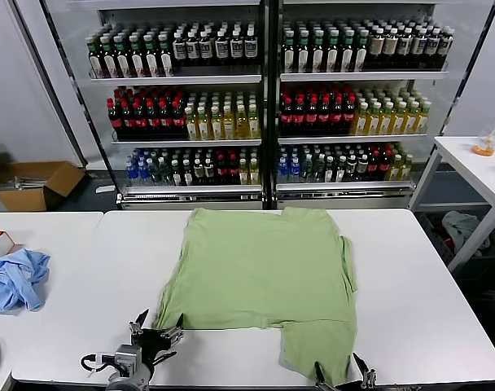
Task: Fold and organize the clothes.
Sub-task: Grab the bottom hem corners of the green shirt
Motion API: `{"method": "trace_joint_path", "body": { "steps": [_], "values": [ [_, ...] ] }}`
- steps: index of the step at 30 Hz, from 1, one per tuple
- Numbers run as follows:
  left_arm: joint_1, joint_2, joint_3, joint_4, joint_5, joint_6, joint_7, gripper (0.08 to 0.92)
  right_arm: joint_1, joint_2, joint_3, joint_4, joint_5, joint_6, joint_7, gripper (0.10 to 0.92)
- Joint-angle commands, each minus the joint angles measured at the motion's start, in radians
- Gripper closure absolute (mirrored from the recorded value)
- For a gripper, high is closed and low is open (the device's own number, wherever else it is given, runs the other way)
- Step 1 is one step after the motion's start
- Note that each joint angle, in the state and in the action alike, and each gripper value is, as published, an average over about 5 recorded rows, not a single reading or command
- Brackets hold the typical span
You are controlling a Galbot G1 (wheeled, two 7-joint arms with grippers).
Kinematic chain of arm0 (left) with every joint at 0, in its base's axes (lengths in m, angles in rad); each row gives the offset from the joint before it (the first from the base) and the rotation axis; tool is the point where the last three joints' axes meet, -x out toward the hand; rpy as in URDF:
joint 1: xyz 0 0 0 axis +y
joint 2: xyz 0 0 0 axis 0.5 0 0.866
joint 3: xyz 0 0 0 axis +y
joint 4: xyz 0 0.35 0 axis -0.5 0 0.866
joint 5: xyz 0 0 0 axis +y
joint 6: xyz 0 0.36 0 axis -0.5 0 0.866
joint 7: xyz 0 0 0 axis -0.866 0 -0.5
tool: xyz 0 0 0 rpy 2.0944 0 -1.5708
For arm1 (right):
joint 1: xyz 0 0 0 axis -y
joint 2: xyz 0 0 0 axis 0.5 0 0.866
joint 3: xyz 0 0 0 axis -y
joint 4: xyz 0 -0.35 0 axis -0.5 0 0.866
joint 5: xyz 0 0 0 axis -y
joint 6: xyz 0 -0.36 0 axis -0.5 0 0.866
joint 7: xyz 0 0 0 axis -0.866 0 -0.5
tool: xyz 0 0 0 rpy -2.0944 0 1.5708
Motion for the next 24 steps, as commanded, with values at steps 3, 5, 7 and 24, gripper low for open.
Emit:
{"method": "trace_joint_path", "body": {
  "steps": [3,5,7,24],
  "values": [
    [-0.008,0.008,0.003,0.015,-0.032,0.039,0.005,0.293,-0.008,0.003,-0.021,-0.004,0.066,-0.048,0.014,0.326],
    [-0.002,0.007,0.002,0.009,-0.038,0.038,0.011,0.354,-0.009,0.002,-0.023,-0.004,0.084,-0.058,0.016,0.387],
    [0.002,0.007,0.002,0.003,-0.045,0.036,0.018,0.415,-0.010,0.002,-0.022,-0.004,0.104,-0.065,0.016,0.447],
    [0.047,0.010,-0.027,-0.081,-0.139,-0.031,0.052,0.882,0.020,-0.022,0.061,0.048,0.168,-0.002,-0.053,0.902]
  ]
}}
